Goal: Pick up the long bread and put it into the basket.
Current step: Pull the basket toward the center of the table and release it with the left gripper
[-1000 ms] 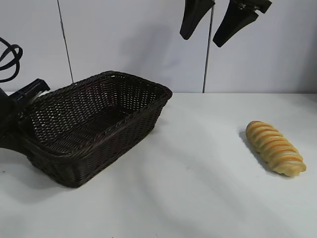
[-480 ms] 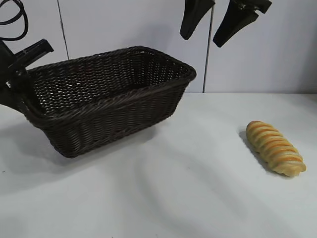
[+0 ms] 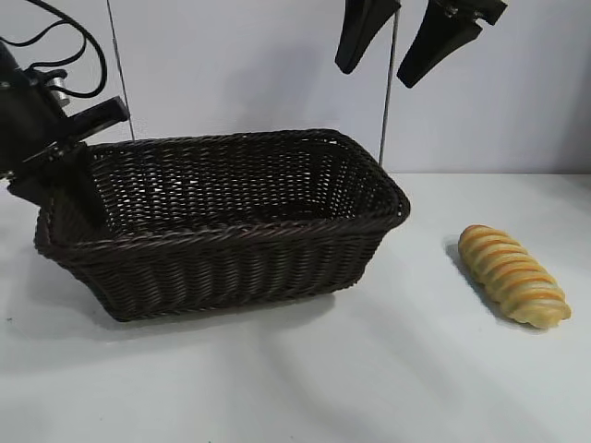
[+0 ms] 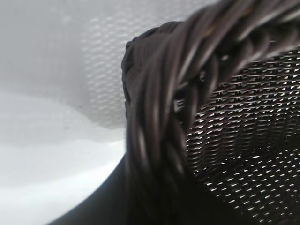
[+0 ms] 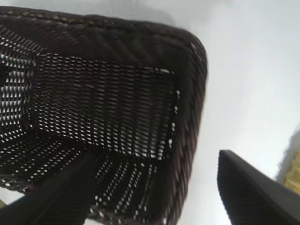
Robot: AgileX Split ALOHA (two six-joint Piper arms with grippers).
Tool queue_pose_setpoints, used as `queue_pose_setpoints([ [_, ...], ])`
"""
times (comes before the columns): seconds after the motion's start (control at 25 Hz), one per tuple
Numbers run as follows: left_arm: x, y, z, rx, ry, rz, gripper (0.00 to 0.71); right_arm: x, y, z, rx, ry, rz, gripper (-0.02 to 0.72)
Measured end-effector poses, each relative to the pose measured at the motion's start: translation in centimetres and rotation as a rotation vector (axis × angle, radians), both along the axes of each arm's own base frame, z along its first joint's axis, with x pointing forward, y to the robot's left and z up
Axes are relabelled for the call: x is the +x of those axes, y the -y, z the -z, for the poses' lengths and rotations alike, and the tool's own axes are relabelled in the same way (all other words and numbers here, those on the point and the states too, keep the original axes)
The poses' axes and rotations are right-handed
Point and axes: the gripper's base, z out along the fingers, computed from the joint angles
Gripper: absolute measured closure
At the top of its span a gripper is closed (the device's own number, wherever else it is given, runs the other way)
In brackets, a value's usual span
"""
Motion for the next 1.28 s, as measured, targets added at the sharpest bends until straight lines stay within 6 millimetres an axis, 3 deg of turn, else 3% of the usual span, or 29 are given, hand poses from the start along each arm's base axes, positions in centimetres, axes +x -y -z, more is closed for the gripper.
queue_pose_setpoints([
  [0.32,0.7,-0.3,2.2,0.017,-0.011,0.002,0.611,0.0,0.0,0.0,0.001,0.0,0.0,0.174],
  [0.72,0.9,-0.4,2.3,0.016,-0.005,0.003,0.6,0.0,0.0,0.0,0.001,0.001,0.0,0.174],
  [0.84,0.9,-0.4,2.3,0.015,-0.003,0.001,0.501,0.0,0.0,0.0,0.001,0.001,0.0,0.174],
  [1.04,0.9,-0.4,2.2,0.016,0.0,0.003,0.236,0.0,0.0,0.0,0.001,0.001,0.0,0.174],
  [1.28,0.8,-1.3,-0.3,0.039,0.062,0.011,0.175,0.0,0.0,0.0,0.003,0.0,0.0,0.174],
])
